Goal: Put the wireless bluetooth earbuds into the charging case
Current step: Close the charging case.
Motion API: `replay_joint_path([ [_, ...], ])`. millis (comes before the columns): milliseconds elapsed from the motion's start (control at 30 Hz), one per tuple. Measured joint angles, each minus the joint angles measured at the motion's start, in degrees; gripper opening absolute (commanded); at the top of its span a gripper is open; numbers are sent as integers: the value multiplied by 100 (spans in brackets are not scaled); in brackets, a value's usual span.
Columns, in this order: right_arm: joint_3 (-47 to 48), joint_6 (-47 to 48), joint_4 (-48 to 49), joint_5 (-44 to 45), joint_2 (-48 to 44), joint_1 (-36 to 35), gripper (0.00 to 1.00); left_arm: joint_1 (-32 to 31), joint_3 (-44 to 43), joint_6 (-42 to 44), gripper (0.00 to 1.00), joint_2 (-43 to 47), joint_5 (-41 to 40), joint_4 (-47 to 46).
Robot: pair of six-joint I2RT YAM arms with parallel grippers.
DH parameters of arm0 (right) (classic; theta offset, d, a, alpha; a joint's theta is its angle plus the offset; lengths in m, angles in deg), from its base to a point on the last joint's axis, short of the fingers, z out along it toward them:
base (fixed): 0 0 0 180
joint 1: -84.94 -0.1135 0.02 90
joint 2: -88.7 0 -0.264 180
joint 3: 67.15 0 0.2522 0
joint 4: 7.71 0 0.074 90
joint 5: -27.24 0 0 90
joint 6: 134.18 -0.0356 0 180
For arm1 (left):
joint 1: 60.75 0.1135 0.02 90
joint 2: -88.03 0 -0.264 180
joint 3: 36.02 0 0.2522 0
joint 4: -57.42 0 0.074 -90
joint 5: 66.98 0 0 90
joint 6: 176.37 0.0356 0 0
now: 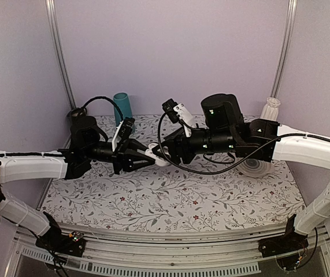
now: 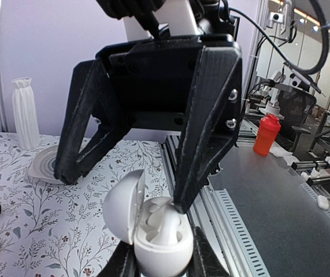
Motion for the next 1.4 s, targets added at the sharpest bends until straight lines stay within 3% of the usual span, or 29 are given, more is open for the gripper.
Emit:
replay_joint_path([
  [567,0,-22,39,0,0,0,67,0,0,7,0,46,15,2],
  [1133,243,-302,-46,-339,264,-7,67,11,136,601,0,420,-286,55],
  [1400,160,-251,-17,-514,214,-7,77,57,304,426,0,420,-531,-146],
])
